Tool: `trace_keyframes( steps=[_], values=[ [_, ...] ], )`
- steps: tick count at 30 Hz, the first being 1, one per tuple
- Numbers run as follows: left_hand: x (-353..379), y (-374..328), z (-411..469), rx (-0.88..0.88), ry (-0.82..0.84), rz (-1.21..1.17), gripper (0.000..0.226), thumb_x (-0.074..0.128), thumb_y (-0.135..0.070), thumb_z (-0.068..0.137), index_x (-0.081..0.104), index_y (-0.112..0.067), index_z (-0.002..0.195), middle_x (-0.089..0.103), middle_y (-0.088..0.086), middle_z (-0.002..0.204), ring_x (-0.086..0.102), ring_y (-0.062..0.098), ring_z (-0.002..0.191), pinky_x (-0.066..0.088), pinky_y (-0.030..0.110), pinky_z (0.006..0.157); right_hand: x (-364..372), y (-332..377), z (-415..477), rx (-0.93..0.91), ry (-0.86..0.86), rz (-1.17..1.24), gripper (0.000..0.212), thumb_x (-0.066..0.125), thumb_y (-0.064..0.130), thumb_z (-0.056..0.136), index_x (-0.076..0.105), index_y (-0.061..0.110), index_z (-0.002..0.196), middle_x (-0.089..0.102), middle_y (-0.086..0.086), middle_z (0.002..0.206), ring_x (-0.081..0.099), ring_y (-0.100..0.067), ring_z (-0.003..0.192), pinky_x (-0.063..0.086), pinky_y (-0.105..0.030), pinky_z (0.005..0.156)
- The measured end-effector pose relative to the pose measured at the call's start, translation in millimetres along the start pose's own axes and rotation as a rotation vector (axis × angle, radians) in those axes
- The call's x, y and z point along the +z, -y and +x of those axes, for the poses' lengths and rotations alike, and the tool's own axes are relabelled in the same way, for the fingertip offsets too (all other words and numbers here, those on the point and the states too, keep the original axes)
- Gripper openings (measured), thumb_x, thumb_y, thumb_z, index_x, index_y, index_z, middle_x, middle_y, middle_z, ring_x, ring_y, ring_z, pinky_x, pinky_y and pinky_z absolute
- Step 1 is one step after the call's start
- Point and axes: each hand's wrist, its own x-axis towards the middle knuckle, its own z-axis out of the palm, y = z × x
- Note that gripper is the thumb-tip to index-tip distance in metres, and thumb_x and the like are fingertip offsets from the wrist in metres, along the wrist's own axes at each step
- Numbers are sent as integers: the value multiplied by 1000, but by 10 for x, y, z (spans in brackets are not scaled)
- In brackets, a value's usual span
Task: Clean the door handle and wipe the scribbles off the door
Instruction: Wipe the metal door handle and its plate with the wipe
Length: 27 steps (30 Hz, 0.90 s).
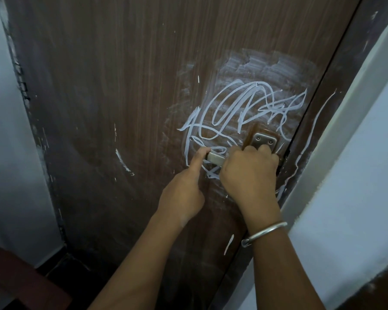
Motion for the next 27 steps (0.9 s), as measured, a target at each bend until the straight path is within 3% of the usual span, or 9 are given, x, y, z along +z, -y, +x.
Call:
trace_keyframes(
  steps=[7, 9, 13, 17, 21, 24, 27],
  values=[
    [14, 6, -8, 22, 7, -81, 95, 51, 8, 72, 17, -53, 135, 49, -17, 49, 50, 1, 45, 33, 24, 45, 47, 8, 3, 53, -15, 108, 29, 35, 28, 93, 59, 10, 93, 45, -5, 75, 42, -33, 96, 32, -44, 79],
    [5, -3, -10, 10, 7, -83, 95, 51, 8, 72, 16, -54, 135, 45, -8, 48, 49, 6, 44, 36, 27, 44, 63, 22, 5, 57, -13, 102, 30, 36, 28, 92, 59, 10, 94, 54, -9, 79, 43, -34, 98, 33, -44, 81],
    [16, -19, -14, 11, 13, -110, 95, 51, 7, 72, 16, -53, 136, 42, -5, 47, 47, 10, 42, 40, 31, 44, 66, 63, 25, 56, 0, 133, 28, 38, 28, 90, 58, 9, 96, 62, -14, 90, 47, -37, 96, 33, -45, 83],
    [40, 10, -11, 41, 37, -172, 91, 51, 5, 72, 18, -51, 136, 54, -21, 52, 50, 8, 43, 43, 34, 47, 74, 133, 61, 39, 35, 186, 27, 37, 29, 89, 54, 11, 99, 63, -13, 97, 55, -38, 95, 34, -45, 84],
    [52, 14, -17, 45, 38, -219, 90, 52, 1, 75, 13, -50, 139, 57, -10, 56, 57, 10, 50, 49, 42, 50, 42, 241, 120, 12, 59, 276, 24, 38, 26, 89, 54, 11, 98, 65, -9, 91, 58, -34, 92, 36, -44, 84],
    [54, 21, -27, 63, 50, -234, 88, 49, -12, 73, 8, -49, 141, 58, -17, 57, 56, 6, 50, 41, 31, 45, 16, 287, 155, 15, 107, 371, 24, 40, 23, 88, 51, 14, 108, 66, -5, 92, 59, -30, 94, 37, -45, 88],
    [48, 26, -30, 48, 40, -212, 91, 53, -3, 76, 10, -49, 142, 54, -2, 52, 55, 13, 46, 44, 40, 46, 12, 238, 180, 7, 158, 446, 25, 43, 19, 87, 49, 19, 111, 66, -2, 95, 60, -27, 94, 44, -43, 82]
  ],
)
